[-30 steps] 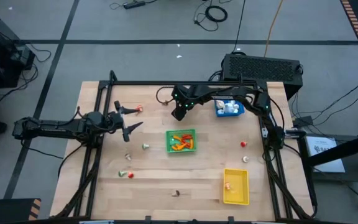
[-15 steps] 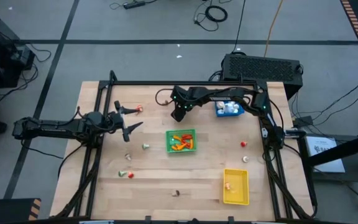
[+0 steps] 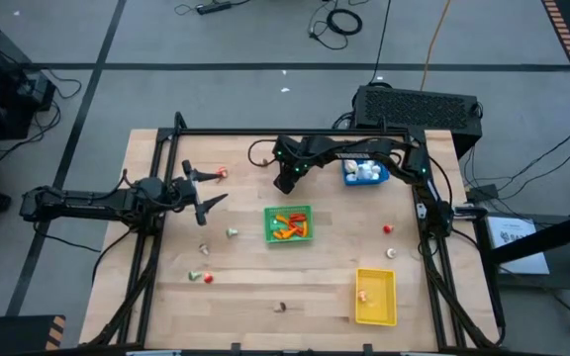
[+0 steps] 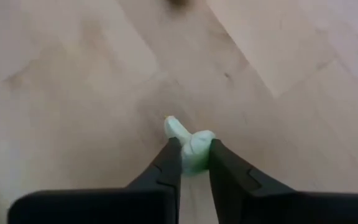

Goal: Sort produce into baskets
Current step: Put the green mushroom into the yellow bin

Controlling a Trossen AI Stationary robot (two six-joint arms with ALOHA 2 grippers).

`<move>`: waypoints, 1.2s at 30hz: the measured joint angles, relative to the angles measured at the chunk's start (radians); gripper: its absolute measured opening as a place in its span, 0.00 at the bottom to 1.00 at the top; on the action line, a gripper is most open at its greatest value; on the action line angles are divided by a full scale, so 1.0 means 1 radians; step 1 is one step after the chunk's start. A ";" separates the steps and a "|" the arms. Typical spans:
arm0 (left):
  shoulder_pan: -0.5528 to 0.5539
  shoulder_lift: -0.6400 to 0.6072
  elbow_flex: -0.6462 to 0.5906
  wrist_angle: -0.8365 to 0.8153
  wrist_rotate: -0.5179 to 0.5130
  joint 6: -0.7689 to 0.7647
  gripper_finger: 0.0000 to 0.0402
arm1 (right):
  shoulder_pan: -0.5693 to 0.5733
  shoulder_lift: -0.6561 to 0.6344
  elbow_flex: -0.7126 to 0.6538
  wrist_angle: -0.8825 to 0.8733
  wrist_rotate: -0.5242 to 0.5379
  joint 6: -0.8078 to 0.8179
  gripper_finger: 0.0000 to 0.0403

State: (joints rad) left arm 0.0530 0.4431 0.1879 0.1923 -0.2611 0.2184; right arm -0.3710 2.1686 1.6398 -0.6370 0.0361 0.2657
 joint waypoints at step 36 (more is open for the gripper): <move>0.000 0.000 0.031 -0.015 0.006 -0.118 0.69 | 0.890 -0.384 0.000 -0.752 -0.095 1.078 0.12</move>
State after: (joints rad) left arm 0.0528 0.4431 0.2191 0.1769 -0.2552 0.1004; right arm 0.5189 1.7844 1.6398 -1.3891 -0.0589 1.3441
